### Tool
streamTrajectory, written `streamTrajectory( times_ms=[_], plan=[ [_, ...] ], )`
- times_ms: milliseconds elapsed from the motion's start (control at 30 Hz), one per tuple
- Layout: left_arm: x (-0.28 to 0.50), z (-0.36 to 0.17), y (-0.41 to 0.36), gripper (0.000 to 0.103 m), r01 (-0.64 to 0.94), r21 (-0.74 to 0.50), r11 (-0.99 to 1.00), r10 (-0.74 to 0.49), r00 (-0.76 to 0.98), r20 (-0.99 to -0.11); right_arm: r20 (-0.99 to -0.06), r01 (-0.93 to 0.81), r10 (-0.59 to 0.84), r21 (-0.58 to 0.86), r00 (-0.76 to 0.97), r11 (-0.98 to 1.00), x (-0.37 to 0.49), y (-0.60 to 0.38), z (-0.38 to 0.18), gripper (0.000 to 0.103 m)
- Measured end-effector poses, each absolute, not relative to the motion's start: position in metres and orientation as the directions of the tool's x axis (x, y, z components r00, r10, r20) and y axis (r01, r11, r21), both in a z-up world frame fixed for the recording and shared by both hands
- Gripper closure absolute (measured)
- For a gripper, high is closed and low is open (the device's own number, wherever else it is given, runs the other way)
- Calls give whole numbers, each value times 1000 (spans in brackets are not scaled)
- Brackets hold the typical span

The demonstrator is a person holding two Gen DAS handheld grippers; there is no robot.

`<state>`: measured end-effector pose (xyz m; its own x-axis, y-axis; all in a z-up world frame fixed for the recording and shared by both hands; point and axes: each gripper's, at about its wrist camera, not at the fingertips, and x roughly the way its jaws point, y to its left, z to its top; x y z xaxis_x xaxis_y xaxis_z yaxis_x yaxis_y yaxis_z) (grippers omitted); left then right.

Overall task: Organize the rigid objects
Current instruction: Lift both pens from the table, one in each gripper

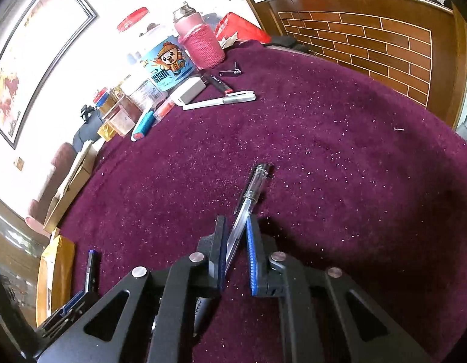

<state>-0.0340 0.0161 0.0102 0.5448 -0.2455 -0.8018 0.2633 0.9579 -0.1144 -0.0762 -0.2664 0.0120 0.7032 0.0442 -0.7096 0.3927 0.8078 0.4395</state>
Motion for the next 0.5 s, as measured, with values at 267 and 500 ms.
streamTrajectory(
  times_ms=[267, 500],
  plan=[
    [-33, 10, 20, 76, 261, -141, 955, -266, 542, -797, -712, 395, 37, 431, 701, 811, -75, -264, 13, 91],
    [-33, 10, 23, 76, 262, -157, 952, -279, 539, -795, -712, 395, 37, 431, 701, 811, -75, -265, 13, 91]
  ],
)
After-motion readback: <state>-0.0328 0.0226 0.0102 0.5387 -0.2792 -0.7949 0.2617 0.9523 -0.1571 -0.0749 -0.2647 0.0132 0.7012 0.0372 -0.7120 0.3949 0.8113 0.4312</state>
